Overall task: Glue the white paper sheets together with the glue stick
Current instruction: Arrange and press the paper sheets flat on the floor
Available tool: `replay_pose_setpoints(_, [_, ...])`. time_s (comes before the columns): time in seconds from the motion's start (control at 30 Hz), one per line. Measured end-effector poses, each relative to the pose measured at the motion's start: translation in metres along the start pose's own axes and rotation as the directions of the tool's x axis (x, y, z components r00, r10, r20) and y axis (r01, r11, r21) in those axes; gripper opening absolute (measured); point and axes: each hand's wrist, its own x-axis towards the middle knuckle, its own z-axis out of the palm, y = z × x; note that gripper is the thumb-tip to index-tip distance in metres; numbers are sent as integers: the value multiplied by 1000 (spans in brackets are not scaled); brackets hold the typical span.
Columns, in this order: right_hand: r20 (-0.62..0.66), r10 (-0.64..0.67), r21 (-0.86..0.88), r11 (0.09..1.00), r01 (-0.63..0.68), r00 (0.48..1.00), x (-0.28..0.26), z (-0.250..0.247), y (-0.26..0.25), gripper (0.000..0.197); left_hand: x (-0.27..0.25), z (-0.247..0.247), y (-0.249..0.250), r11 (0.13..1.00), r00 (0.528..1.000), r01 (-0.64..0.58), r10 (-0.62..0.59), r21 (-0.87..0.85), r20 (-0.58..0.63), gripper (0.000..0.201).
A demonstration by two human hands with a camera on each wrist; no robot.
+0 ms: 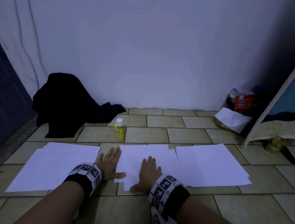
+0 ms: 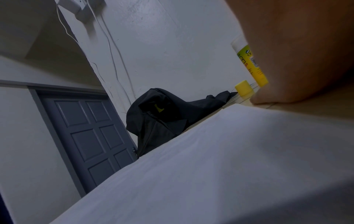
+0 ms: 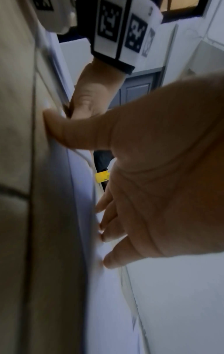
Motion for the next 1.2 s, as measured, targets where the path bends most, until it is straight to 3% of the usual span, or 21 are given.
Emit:
replay_pose_setpoints(0.1, [-54,-21,133,991,28,998,3,-10,7,84,-1,-2,-1,1000,1000,1,-1,-2,22,161])
replay_pose_setpoints(0.2, [-153,-41,317,944,88,987,4,-22,14,47,-5,-2,4,1000,999,30,-30,-4,20,116])
replay_pose_setpoints(0.3, [-245,-41,467,871,155,969,3,-31,9,35,-5,-4,13,998,998,58,-58,25,13,108])
replay_pose_setpoints(0.43, [-217,-20,476,871,124,976,7,-30,-11,32,-4,-3,15,997,997,74,-73,26,-13,110])
replay_pose_setpoints(0.57, [-177,51,482,875,41,983,12,-32,-19,48,-1,1,6,999,999,48,-49,18,18,122])
replay_pose_setpoints(0.67, [-167,97,484,875,-4,981,14,-35,-20,57,3,2,3,999,999,34,-34,8,25,112])
replay_pose_setpoints(0.83, [-138,112,512,859,-27,984,16,-30,-20,46,5,4,0,1000,999,27,-27,13,40,112])
replay_pose_setpoints(1.03, [-105,152,475,876,-85,983,17,-20,-21,51,4,4,1,1000,999,22,-22,5,40,111])
replay_pose_setpoints(1.2, [-110,171,477,873,-99,979,17,-19,-13,42,4,3,2,1000,999,22,-23,12,44,112])
